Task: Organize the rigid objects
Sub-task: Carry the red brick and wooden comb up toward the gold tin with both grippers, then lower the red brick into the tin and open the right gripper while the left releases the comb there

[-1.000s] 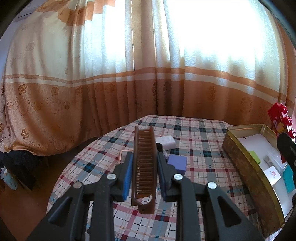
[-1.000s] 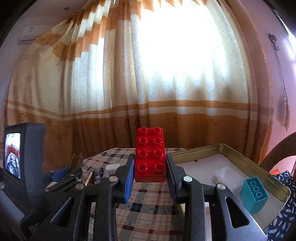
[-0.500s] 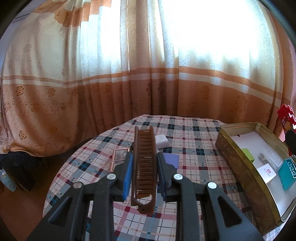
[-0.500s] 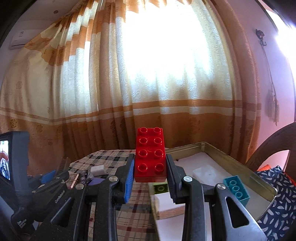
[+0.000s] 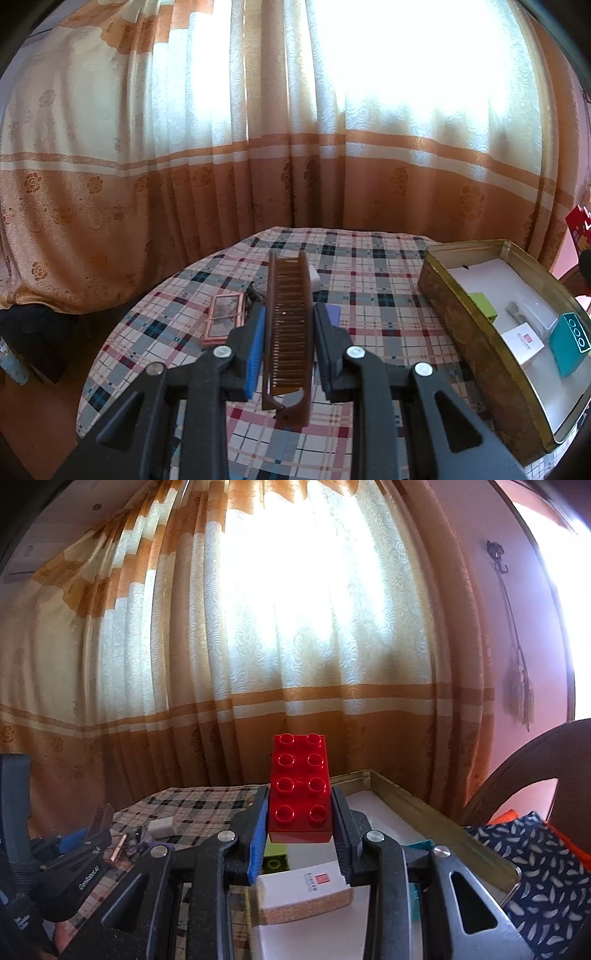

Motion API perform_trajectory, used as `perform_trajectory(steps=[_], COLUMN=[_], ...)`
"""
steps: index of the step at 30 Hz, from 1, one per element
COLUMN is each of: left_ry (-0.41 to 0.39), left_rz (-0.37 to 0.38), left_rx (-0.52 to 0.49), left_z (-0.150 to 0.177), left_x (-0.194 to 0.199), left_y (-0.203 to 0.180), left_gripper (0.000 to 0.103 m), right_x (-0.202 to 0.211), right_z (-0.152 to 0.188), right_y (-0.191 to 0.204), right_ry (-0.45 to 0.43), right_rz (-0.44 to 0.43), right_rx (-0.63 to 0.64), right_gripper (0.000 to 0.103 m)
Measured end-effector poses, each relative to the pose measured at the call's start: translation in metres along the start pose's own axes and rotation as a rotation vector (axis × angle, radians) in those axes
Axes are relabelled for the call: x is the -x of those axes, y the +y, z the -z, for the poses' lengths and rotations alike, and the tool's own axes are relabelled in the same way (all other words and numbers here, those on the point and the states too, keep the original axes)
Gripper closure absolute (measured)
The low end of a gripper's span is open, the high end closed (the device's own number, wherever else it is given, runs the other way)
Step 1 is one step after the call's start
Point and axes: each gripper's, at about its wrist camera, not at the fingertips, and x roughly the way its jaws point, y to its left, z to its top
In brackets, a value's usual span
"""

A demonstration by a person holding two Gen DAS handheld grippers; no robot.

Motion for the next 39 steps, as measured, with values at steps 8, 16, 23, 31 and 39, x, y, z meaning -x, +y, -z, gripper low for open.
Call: perform_trajectory(steps=[8,16,23,31,39], left_ry=[-0.008,-0.030,-0.045,-0.039,-0.035], left_rz=[0.042,0.094,0.147,0.205,0.268], left_rx=[-0.031,-0.047,-0.075,-0.114,-0.188], left_z=[-0.002,-0.012,-0.018,-0.023,-0.018], left_x=[0.003,0.011,0.019,0.021,0.028], left_y=[-0.023,-0.041,-0.062,-0.093,-0.127], left_gripper=[0.079,0.079,0.079,0.079,0.079], right_x=[0.001,-0.004,-0.008,-0.013,-0.018], right_z=[-0.003,-0.005,-0.006,-0.007,-0.007], right_y=[-0.022,-0.041,-0.059,-0.073,-0.087], right_ry=[-0.014,-0.005,0.003,0.015,0.046], right_rz=[0.067,0.118,0.164,0.188,0.193], right_rx=[0.004,-0.002,-0.024,-0.042,-0.060], right_gripper=[0.069,0.069,0.069,0.069,0.069])
